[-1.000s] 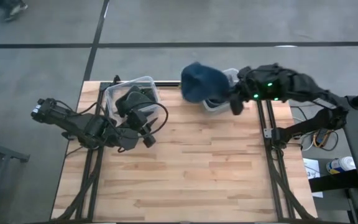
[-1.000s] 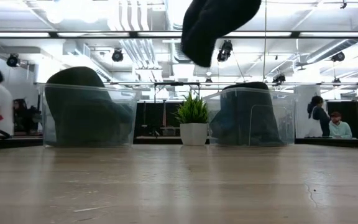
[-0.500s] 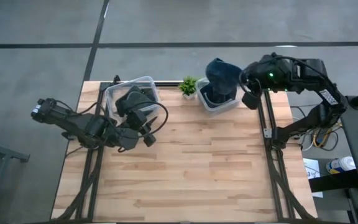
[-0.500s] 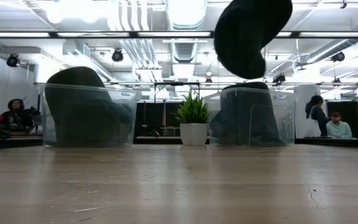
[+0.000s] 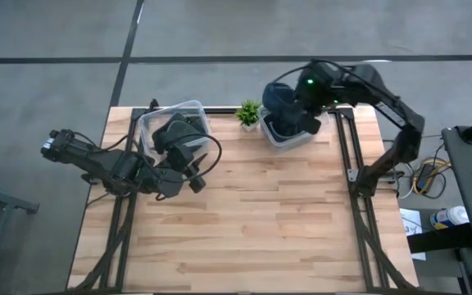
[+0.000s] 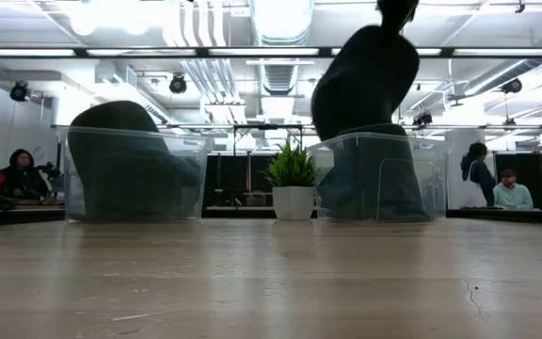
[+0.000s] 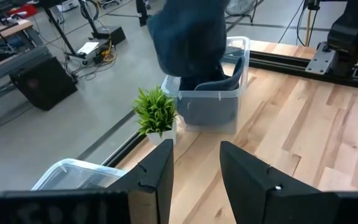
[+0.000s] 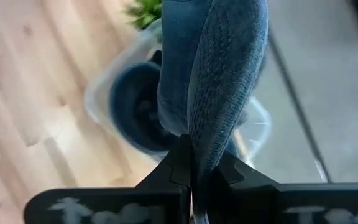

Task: Pick & Place hat
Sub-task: Put the blue cap into the right transparent bin, then return to Home Position

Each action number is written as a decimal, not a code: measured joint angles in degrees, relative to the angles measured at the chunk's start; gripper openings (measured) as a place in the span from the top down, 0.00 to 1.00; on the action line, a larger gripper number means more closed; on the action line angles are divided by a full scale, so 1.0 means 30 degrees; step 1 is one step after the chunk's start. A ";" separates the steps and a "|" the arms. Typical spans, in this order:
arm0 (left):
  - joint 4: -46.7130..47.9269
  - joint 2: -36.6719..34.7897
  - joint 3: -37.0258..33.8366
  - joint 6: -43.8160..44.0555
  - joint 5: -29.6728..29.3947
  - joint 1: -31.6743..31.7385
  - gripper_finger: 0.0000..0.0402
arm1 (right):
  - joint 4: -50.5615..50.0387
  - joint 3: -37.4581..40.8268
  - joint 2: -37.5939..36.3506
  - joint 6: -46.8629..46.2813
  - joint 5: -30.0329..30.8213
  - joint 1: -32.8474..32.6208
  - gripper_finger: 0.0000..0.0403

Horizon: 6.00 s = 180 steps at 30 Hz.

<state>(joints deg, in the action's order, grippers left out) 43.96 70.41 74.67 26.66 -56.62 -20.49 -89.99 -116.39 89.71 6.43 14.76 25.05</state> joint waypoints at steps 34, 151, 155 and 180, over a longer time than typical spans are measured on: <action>0.0949 0.0007 -0.1217 0.4329 0.2095 -0.0036 0.69 | 0.0165 0.6430 0.3252 0.2224 -0.2419 0.3161 0.97; -2.4160 -1.1563 -1.5476 -0.4846 1.3873 0.6273 1.00 | 1.5420 1.5769 -0.7240 -1.1302 -1.1895 -0.5978 0.98; -2.5225 -1.3518 -1.7108 -0.4920 1.4404 0.6291 1.00 | 1.5408 1.5769 -0.7233 -1.1657 -1.1866 -0.5970 0.98; -2.5771 -2.3438 -2.2513 -0.6011 1.5939 0.6302 1.00 | 1.5325 1.5769 -0.7233 -1.1089 -1.1935 -0.5970 0.98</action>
<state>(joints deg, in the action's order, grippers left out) -33.36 0.10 7.13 8.63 -8.80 -1.58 -44.02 -69.08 68.01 -26.83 -21.05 7.14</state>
